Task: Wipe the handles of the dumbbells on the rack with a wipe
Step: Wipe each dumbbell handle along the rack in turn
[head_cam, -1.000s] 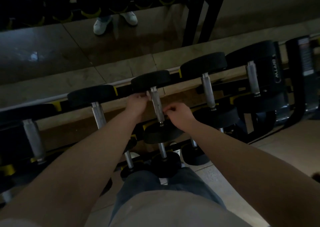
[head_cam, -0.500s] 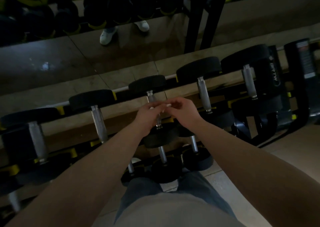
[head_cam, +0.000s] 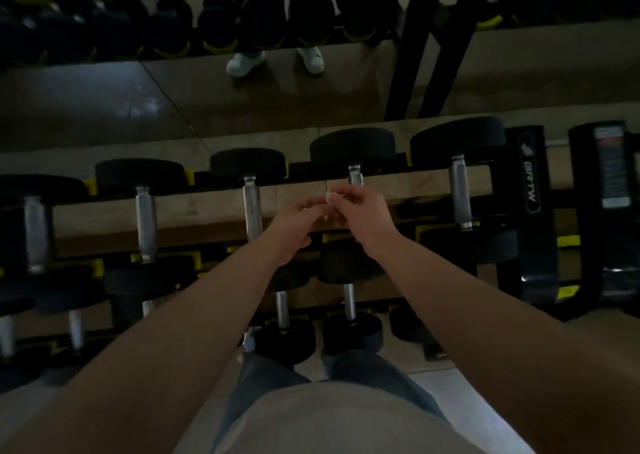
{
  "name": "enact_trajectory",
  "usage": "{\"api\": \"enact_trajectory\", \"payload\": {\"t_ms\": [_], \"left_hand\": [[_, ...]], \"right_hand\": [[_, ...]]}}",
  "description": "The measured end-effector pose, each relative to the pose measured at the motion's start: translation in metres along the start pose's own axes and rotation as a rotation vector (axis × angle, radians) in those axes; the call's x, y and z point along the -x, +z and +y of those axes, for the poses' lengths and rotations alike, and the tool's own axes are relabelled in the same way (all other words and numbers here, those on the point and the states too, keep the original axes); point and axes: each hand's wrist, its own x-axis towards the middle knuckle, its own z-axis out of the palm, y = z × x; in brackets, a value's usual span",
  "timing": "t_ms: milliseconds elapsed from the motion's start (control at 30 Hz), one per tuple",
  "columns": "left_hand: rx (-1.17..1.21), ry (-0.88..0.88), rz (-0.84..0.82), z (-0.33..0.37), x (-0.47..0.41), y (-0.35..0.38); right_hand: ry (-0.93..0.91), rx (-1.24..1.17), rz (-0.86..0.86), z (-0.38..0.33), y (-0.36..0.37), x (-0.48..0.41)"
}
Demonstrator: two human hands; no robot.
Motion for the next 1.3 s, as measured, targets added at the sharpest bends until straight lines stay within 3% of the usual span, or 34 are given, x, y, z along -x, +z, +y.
{"api": "enact_trajectory", "payload": {"t_ms": [133,333,400,533,733,1000,1100,1300], "left_hand": [[-0.056,0.021,0.133,0.005,-0.003,0.02],[-0.027,0.008,0.207,0.005,-0.017,0.035],[-0.018,-0.014,0.186,0.007,-0.02,0.039],[-0.037,-0.016,0.16,0.005,-0.029,0.046],[0.028,-0.065,0.277,0.005,-0.042,0.053],[-0.024,-0.12,0.208,-0.002,-0.044,0.055],[-0.014,-0.164,0.193,-0.001,-0.047,0.06],[0.031,-0.186,0.162,-0.005,-0.047,0.059]], "right_hand": [[0.054,-0.011,-0.209,-0.007,-0.031,-0.003],[0.18,-0.029,-0.043,-0.012,-0.054,-0.022],[0.184,-0.048,-0.084,-0.013,-0.058,-0.026],[0.115,0.058,-0.202,-0.011,-0.057,-0.028],[-0.041,0.311,0.296,-0.002,-0.064,-0.049],[-0.15,0.819,-0.021,0.018,-0.059,-0.038],[-0.206,0.888,-0.025,0.025,-0.062,-0.034],[-0.309,0.762,0.118,0.007,-0.064,-0.059]]}}
